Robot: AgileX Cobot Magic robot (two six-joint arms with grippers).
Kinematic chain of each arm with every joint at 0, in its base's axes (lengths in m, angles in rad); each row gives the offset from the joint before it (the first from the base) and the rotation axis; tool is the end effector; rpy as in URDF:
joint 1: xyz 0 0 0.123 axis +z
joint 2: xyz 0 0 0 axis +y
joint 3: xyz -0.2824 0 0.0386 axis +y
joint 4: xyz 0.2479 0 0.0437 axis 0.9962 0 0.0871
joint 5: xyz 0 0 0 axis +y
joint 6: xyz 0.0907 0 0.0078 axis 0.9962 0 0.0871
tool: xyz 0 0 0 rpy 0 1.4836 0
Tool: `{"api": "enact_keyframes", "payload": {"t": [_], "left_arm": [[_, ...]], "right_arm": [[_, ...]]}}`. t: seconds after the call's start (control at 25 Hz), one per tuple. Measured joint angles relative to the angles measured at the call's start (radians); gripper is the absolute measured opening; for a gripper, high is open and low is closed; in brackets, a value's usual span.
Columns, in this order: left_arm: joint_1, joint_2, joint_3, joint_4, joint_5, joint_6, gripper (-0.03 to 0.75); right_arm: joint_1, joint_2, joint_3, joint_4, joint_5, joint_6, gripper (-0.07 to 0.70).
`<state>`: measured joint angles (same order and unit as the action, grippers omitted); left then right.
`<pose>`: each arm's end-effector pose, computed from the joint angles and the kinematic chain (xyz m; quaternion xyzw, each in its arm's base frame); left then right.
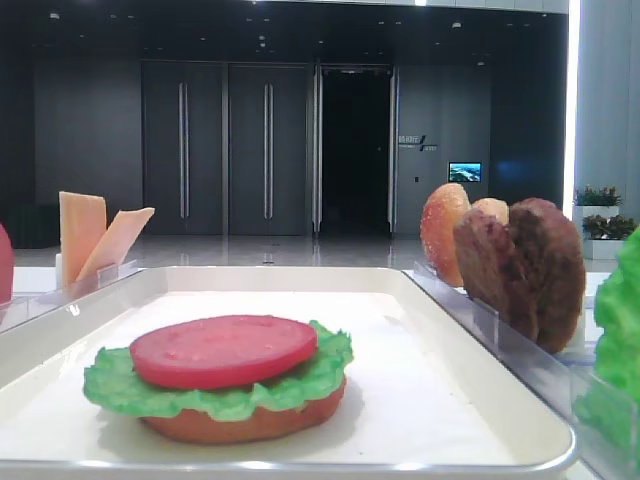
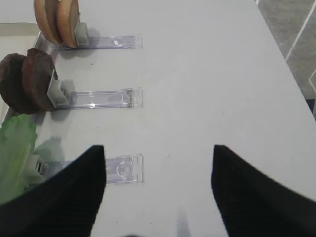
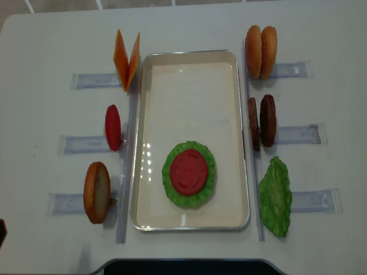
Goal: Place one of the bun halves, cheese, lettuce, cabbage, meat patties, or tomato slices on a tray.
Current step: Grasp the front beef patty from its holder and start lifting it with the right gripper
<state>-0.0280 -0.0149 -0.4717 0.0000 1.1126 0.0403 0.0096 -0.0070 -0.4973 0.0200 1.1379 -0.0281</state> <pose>-0.0062 0.0002 0.2651 0.0297 0.8693 0.0030 0.4934 -0.0091 0.0016 0.2703 -0.0172 0.8715 0.0054 0.4901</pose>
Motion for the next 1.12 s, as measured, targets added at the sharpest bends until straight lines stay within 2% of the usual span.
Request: {"api": "enact_keyframes", "payload": {"t": [0.2, 1.12], "left_arm": [[0.033, 0.000, 0.000, 0.000, 0.000, 0.000, 0.000], [0.033, 0.000, 0.000, 0.000, 0.000, 0.000, -0.001]], "right_arm": [[0.000, 0.000, 0.000, 0.000, 0.000, 0.000, 0.470], [0.000, 0.000, 0.000, 0.000, 0.000, 0.001, 0.470]]}}
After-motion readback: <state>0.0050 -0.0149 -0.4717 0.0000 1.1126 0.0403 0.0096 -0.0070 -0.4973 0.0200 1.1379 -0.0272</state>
